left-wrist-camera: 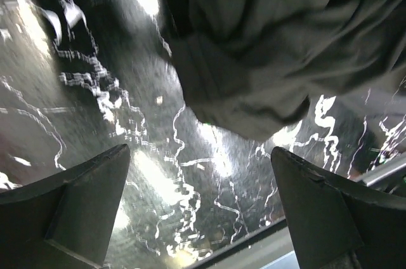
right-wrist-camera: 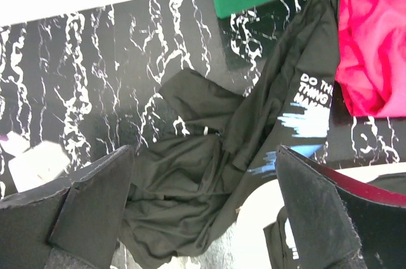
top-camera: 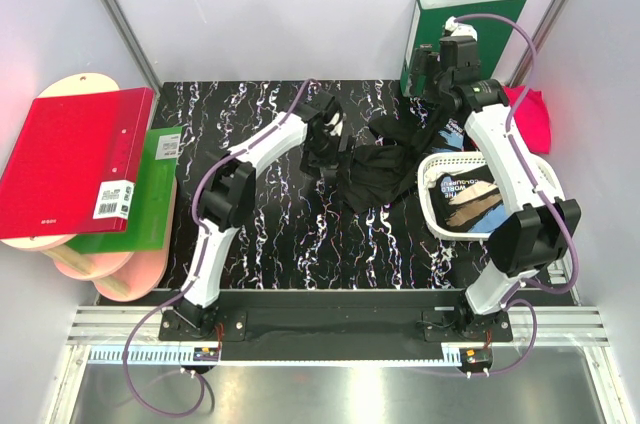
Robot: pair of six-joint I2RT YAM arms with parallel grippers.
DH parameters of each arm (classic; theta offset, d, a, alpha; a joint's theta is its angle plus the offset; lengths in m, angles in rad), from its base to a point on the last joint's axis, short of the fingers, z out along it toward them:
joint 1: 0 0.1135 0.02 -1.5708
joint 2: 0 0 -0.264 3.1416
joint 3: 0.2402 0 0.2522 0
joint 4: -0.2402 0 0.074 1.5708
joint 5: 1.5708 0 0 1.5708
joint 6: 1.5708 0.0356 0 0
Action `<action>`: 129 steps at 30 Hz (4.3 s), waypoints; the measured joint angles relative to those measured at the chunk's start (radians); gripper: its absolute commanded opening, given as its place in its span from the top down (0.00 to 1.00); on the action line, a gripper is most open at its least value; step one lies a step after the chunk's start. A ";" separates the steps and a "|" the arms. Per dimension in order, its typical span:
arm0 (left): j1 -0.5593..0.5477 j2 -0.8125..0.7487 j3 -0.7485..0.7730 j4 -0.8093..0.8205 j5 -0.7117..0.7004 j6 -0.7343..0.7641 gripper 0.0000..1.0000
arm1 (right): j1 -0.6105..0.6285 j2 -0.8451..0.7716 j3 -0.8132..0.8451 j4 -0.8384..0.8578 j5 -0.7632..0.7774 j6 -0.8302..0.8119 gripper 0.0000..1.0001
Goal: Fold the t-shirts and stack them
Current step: Flatten out the tshirt
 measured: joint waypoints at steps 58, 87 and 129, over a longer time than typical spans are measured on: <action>0.288 -0.281 -0.299 -0.146 -0.328 -0.048 1.00 | 0.128 0.856 0.805 -0.259 -0.682 0.084 0.08; 0.299 -0.224 -0.187 -0.210 -0.333 -0.015 1.00 | 0.162 0.974 0.796 -0.261 -0.616 0.106 1.00; 0.421 -0.856 -0.023 -0.098 -0.362 -0.145 1.00 | 0.030 -0.540 0.031 -0.103 -0.280 -0.043 1.00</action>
